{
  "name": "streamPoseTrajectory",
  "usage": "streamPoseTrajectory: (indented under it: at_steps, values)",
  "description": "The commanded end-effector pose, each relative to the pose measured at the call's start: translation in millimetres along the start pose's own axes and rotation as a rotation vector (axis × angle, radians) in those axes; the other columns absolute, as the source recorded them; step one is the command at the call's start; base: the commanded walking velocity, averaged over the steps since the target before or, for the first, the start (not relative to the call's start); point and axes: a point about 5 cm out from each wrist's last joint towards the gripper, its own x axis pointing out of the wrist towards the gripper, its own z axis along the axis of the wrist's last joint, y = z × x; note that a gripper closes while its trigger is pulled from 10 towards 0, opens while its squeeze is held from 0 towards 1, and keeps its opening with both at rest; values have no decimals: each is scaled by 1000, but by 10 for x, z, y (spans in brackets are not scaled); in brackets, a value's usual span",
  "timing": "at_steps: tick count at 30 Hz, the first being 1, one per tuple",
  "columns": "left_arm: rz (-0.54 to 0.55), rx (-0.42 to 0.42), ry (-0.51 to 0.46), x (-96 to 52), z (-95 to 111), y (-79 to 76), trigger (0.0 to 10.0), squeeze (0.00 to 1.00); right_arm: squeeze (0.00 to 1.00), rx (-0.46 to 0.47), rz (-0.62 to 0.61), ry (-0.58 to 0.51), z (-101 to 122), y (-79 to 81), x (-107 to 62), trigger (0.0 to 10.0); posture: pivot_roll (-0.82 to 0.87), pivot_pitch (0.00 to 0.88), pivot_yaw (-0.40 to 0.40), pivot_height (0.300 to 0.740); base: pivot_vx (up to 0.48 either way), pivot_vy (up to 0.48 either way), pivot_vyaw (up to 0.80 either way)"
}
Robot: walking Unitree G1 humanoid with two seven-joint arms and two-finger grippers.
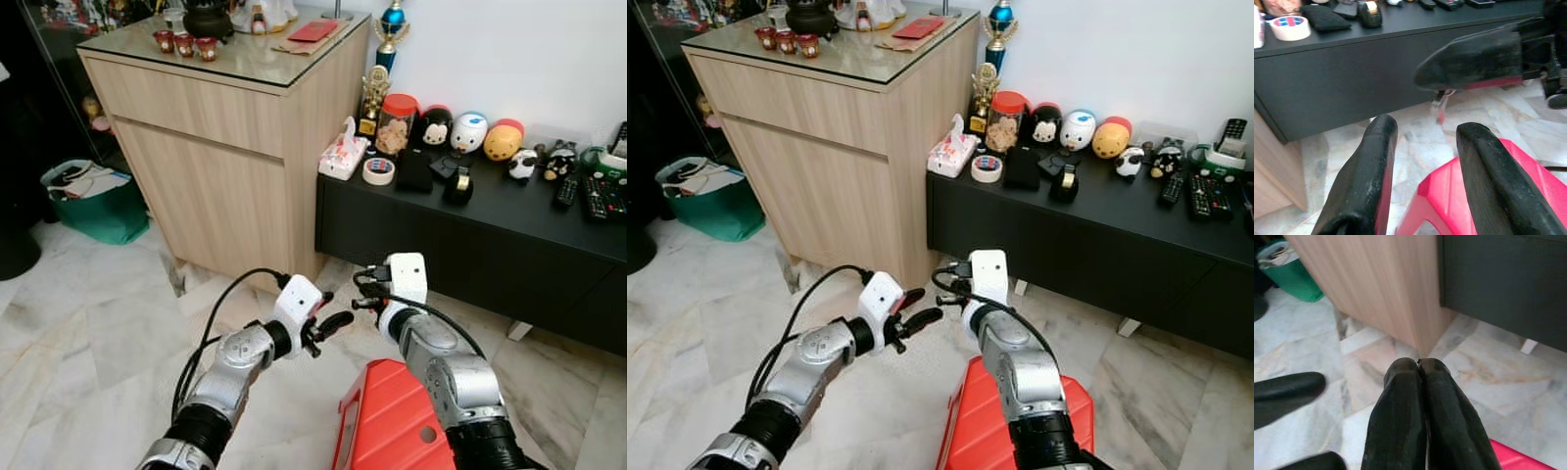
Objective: Hang keys on a hook
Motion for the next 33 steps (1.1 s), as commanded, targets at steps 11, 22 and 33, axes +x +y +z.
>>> streamPoseTrajectory:
  at_steps: [11, 22, 33]
  values:
    - [-52, 10, -10, 48, 23, -39, 10000, 0, 0, -8, 68, -13, 108, 110, -29, 10000, -52, 0, -50, 708, 0, 0, 0]
    - [-73, 54, 6, 103, 14, -76, 10000, 0, 0, -12, 98, -15, 129, 160, -52, 10000, -63, 0, -51, 708, 0, 0, 0]
    - [-55, 69, 9, 125, 8, -58, 10000, 0, 0, -18, 133, -7, 128, 216, -70, 10000, -61, 0, -58, 708, 0, 0, 0]
